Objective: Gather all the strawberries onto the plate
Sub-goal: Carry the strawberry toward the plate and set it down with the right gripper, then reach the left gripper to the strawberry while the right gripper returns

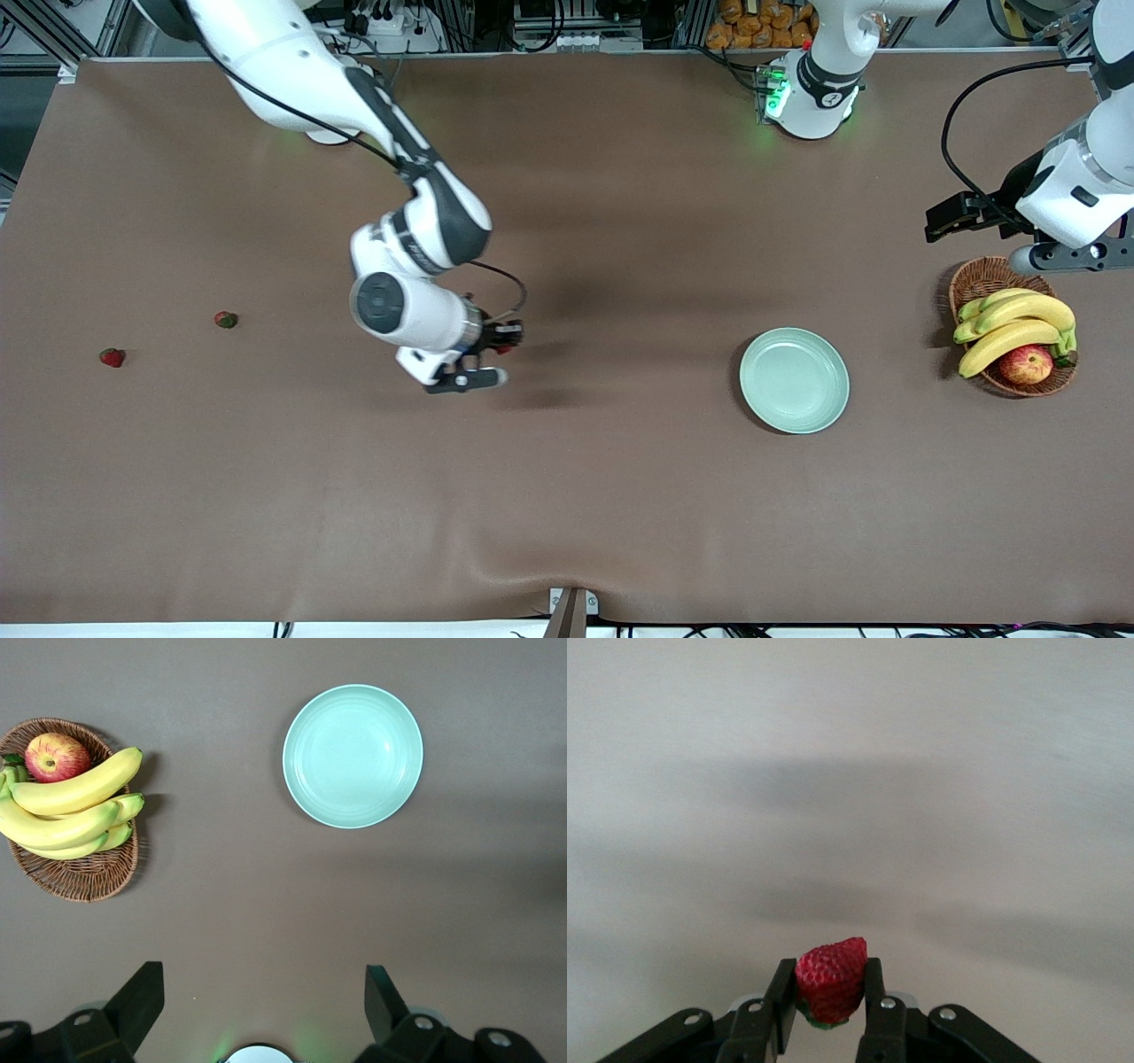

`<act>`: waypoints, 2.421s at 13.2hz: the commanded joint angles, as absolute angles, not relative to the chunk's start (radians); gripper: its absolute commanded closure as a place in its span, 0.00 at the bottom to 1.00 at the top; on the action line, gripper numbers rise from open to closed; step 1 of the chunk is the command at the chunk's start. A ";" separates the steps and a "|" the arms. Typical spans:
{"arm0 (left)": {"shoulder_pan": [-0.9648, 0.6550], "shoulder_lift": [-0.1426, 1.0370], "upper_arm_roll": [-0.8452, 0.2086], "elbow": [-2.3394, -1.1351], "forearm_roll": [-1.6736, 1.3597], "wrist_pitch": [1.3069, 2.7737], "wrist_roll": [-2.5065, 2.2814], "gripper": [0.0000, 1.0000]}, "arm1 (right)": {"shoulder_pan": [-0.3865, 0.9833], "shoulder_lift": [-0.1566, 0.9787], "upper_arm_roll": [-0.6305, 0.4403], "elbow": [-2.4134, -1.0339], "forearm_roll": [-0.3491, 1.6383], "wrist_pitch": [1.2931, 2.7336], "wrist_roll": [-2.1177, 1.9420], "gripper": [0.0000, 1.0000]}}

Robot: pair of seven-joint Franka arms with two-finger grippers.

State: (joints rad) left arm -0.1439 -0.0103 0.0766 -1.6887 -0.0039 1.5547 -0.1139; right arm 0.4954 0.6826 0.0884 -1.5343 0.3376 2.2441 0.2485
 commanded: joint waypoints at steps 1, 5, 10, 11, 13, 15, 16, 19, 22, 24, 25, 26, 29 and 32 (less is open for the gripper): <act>-0.140 -0.017 0.075 -1.703 0.000 1.577 -0.087 0.00 | 0.575 0.810 0.080 -1.401 0.357 2.354 0.244 0.95; -0.138 -0.017 0.075 -1.715 0.000 1.589 -0.087 0.00 | 0.658 0.908 0.080 -1.339 0.357 2.472 0.248 0.95; -0.140 -0.017 0.075 -1.729 0.000 1.605 -0.089 0.00 | 0.695 0.957 0.080 -1.313 0.356 2.531 0.275 0.53; -0.140 -0.017 0.075 -1.732 0.000 1.612 -0.089 0.00 | 0.695 0.957 0.078 -1.313 0.354 2.531 0.275 0.06; -0.144 -0.015 0.075 -1.746 0.000 1.629 -0.101 0.00 | 0.695 0.947 0.078 -1.313 0.345 2.533 0.276 0.00; -0.150 -0.015 0.074 -1.758 -0.002 1.647 -0.109 0.00 | 0.680 0.919 0.077 -1.319 0.347 2.525 0.276 0.00; -0.152 -0.014 0.072 -1.764 -0.003 1.658 -0.112 0.00 | 0.664 0.895 0.074 -1.325 0.347 2.513 0.272 0.00; -0.158 -0.014 0.069 -1.801 -0.006 1.709 -0.113 0.00 | 0.609 0.827 0.069 -1.348 0.345 2.409 0.264 0.00; -0.169 0.000 0.029 -1.806 -0.006 1.724 -0.208 0.00 | 0.545 0.769 0.055 -1.358 0.341 2.284 0.262 0.00; -0.169 0.011 -0.007 -1.806 -0.006 1.733 -0.285 0.00 | 0.531 0.703 0.000 -1.420 0.312 2.234 0.262 0.00; -0.169 0.015 -0.026 -1.805 -0.006 1.743 -0.316 0.00 | 0.532 0.657 -0.026 -1.469 0.299 2.229 0.264 0.00; -0.170 0.023 -0.038 -1.807 -0.006 1.752 -0.354 0.00 | 0.532 0.608 -0.059 -1.518 0.276 2.221 0.264 0.00; -0.173 0.049 -0.095 -1.810 -0.002 1.787 -0.466 0.00 | 0.512 0.493 -0.146 -1.647 0.209 2.142 0.210 0.00; -0.176 0.090 -0.155 -1.806 0.005 1.839 -0.576 0.00 | 0.466 0.422 -0.213 -1.730 0.177 2.105 0.086 0.00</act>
State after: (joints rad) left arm -0.1733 0.0669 -0.1239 -1.8081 -0.0039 1.7985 -0.5030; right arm 0.4972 0.5079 -0.1903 -1.6184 0.2063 2.1042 0.1648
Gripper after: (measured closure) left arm 0.000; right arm 0.000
